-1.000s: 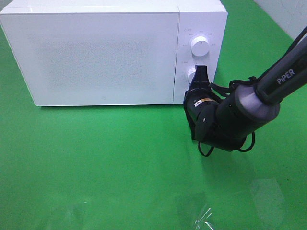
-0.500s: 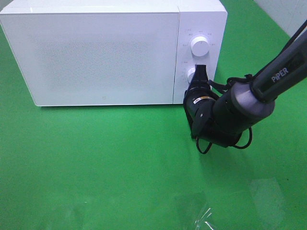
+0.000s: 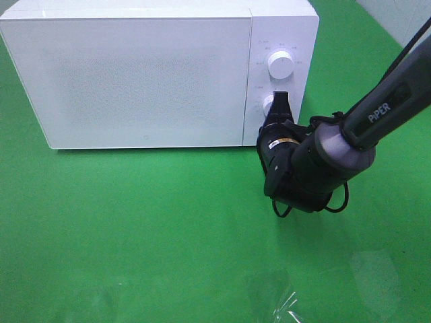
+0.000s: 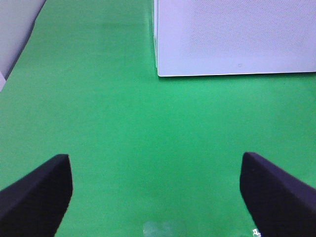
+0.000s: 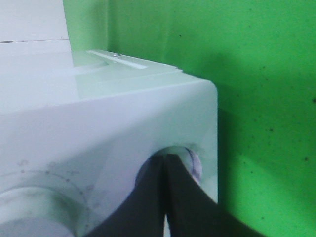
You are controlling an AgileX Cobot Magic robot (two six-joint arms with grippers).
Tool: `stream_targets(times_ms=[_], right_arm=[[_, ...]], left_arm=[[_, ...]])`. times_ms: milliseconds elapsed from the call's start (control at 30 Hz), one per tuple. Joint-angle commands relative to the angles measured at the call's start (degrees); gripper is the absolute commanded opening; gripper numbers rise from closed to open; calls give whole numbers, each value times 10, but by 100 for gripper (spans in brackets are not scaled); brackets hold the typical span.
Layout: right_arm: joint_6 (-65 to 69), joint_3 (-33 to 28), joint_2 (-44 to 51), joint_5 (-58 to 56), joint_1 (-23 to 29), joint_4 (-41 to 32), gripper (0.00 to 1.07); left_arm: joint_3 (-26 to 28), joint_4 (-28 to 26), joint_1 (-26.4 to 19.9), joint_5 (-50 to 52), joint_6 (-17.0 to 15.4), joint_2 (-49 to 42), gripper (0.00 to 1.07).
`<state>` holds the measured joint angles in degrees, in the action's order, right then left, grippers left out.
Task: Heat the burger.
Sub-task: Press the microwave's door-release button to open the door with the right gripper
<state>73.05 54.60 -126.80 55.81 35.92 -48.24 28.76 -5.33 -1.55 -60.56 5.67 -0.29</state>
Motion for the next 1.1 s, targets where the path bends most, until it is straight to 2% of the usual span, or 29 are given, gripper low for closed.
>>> stream_targets(times_ms=[33,500,767,1100], right_arm=[[-1,19,6,113,-12,25,0],[-29,88,-16,137,-29,18,0],[-29,88,-15,123,-30,23,0],[-55,68,14,46,-23,18,0]], left_arm=[[-1,-2,-2,8,-1,-11,85],[-1,-2,-2,8,-1,-11,85],[-1,-2,-2,8,-1,-11,85],[-1,-2,-2,8,-1,-11,85]])
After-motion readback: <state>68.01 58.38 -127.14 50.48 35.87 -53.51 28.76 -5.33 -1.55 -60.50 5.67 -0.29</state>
